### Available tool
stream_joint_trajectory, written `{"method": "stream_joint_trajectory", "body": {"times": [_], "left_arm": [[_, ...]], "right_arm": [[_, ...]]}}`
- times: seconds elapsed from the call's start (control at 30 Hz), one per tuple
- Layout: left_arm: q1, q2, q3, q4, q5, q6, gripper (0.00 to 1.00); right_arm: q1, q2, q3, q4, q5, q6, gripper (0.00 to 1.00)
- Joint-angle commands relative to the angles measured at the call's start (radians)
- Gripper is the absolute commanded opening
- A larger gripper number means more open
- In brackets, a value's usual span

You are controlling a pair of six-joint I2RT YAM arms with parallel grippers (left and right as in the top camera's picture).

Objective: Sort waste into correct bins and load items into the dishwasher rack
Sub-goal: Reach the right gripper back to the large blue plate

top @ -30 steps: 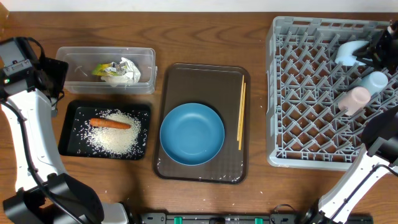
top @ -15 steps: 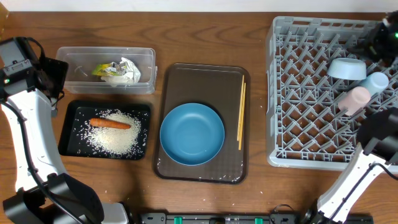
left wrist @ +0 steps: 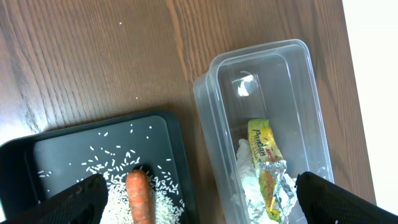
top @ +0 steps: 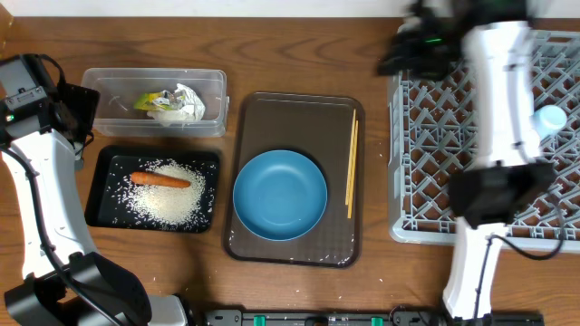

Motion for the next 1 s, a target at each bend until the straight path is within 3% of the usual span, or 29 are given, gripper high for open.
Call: {"method": "stream_joint_trajectory", "body": {"times": [0.0, 0.33, 0.63, 0.97], "left_arm": [[0.004, -0.002, 0.011, 0.0, -0.008, 0.01, 0.99], [0.004, -0.002, 0.011, 0.0, -0.008, 0.01, 0.98], [0.004, -0.002, 0.011, 0.0, -0.008, 0.01, 0.98], [0.004, -0.002, 0.011, 0.0, -0.008, 0.01, 0.99]], "right_arm": [[0.153, 0.013, 0.014, -0.003, 0.115, -0.011, 0.75], [0.541, 0.15, 0.014, 0.031, 0.128, 0.015, 0.73], [0.71, 0.166, 0.003, 0.003, 0.244, 0.092, 0.64], [0.833, 0.166, -0.19, 0.102, 0.351, 0.185, 0.7]]}}
